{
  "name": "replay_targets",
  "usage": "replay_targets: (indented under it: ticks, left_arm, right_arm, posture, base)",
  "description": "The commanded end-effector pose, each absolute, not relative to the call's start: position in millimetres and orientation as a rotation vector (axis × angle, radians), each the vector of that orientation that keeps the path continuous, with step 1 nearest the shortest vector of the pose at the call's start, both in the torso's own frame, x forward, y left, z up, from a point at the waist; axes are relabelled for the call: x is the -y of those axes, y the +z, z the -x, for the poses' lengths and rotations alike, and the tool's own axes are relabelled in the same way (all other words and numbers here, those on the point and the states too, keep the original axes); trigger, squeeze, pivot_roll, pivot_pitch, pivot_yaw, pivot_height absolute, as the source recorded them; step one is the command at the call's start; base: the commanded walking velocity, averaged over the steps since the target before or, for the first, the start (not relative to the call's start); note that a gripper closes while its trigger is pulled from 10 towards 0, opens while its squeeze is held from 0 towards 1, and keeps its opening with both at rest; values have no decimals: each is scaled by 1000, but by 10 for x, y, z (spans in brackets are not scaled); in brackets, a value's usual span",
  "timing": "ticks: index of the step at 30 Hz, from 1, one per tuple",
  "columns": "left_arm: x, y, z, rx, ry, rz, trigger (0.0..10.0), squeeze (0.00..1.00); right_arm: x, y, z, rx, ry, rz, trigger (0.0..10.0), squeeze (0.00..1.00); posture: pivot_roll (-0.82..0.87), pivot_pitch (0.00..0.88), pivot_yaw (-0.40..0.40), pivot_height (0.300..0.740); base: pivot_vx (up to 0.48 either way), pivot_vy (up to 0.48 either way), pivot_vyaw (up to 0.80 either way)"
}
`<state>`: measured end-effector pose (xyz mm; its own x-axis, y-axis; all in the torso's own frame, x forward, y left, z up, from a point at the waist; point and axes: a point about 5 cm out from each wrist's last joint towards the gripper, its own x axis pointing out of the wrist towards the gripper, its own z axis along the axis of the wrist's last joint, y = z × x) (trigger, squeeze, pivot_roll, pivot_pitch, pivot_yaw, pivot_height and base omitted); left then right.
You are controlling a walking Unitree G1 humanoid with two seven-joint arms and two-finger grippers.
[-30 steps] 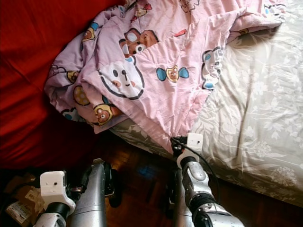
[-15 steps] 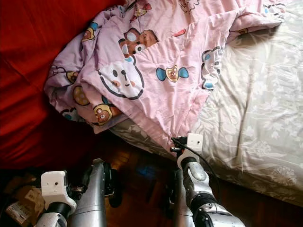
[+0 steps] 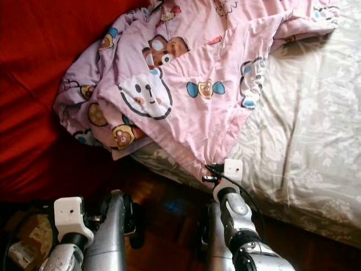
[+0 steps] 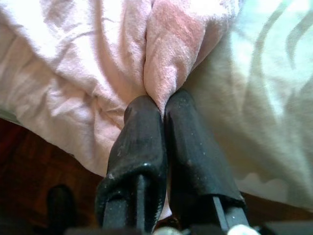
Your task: Clean up the room
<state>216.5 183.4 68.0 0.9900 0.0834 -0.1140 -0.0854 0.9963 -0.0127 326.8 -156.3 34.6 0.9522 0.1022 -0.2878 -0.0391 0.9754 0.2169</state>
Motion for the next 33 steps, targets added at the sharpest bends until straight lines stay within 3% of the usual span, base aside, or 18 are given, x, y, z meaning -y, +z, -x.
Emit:
replay_targets:
  ticks: [1,13,22,23,24,33]
  left_arm:
    - [-1916,527,-2100,-172,123,4,10000,0]
    - [-2005,449,-2499,-139,127,2,10000,0]
    - [-1959,387,-2694,-140,104,11,10000,0]
    - [-1956,375,-2707,-140,102,14,10000,0]
    - [-1956,370,-2714,-141,101,15,10000,0]
    - [-1951,261,-2736,-169,94,26,10000,0]
  right_arm:
    - [1619,187,-3135,-360,58,-207,0,0]
    - [1941,220,-2992,-209,-23,-203,0,0]
    - [1961,285,-2950,-127,-39,-208,0,0]
    - [1964,309,-2958,-114,-40,-200,8078,0]
    - [1969,322,-2968,-108,-46,-200,10000,0]
    - [2041,498,-3047,-13,-87,-225,10000,0]
  posture:
    - [62,384,-19,610]
    - [-51,178,-3,610]
    - [-101,109,20,610]
    - [-107,101,25,610]
    - [-112,94,29,610]
    - [-128,63,42,634]
  base:
    - [0,0,0]
    - [0,0,0]
    - [0,0,0]
    - [0,0,0]
    - [0,0,0]
    - [0,0,0]
